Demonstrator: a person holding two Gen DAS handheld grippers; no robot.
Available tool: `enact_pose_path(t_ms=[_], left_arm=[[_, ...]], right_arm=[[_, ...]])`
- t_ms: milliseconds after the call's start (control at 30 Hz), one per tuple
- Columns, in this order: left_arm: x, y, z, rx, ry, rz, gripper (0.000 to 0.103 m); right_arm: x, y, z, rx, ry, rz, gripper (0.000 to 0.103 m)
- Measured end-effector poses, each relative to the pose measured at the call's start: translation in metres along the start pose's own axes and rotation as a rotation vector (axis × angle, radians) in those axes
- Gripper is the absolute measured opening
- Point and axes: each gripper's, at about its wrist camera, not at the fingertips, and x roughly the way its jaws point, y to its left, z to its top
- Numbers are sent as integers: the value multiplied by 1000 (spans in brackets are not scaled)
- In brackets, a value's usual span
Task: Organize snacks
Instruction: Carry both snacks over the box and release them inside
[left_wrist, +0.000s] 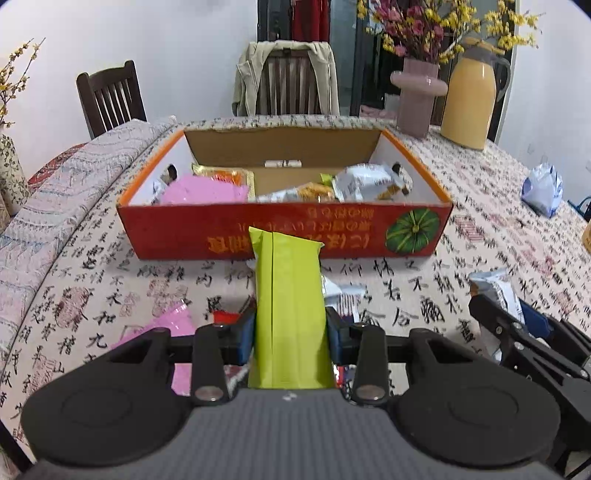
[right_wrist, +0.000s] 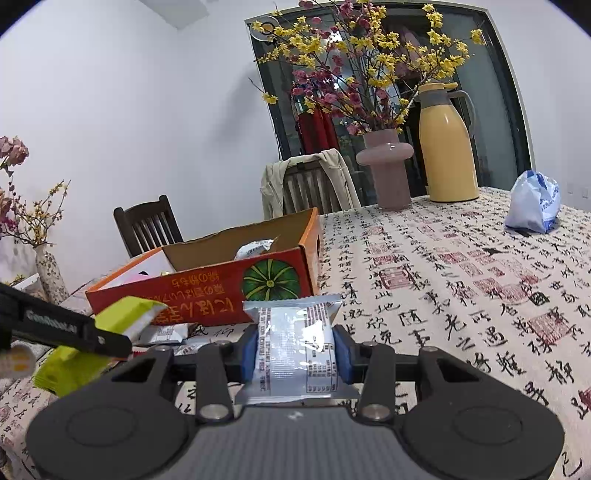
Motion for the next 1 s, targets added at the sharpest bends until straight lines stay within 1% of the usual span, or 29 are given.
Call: enact_pose_path(t_ms=[233, 533, 733, 867, 1000], left_arm=[[-16, 17, 24, -31, -93, -21, 39], [-21, 36, 69, -59, -205, -21, 39], [-8, 49, 95, -73, -261, -13, 39], [6, 59, 103, -91, -273, -5, 39], [22, 70, 110, -109, -291, 2, 39]], right_arm=[[7, 13, 19, -42, -35, -3, 41], [29, 36, 56, -88, -81, 2, 41], [54, 54, 83, -113, -97, 3, 41], [75, 66, 97, -134, -95, 0, 41], [98, 75, 106, -145, -74, 0, 41]])
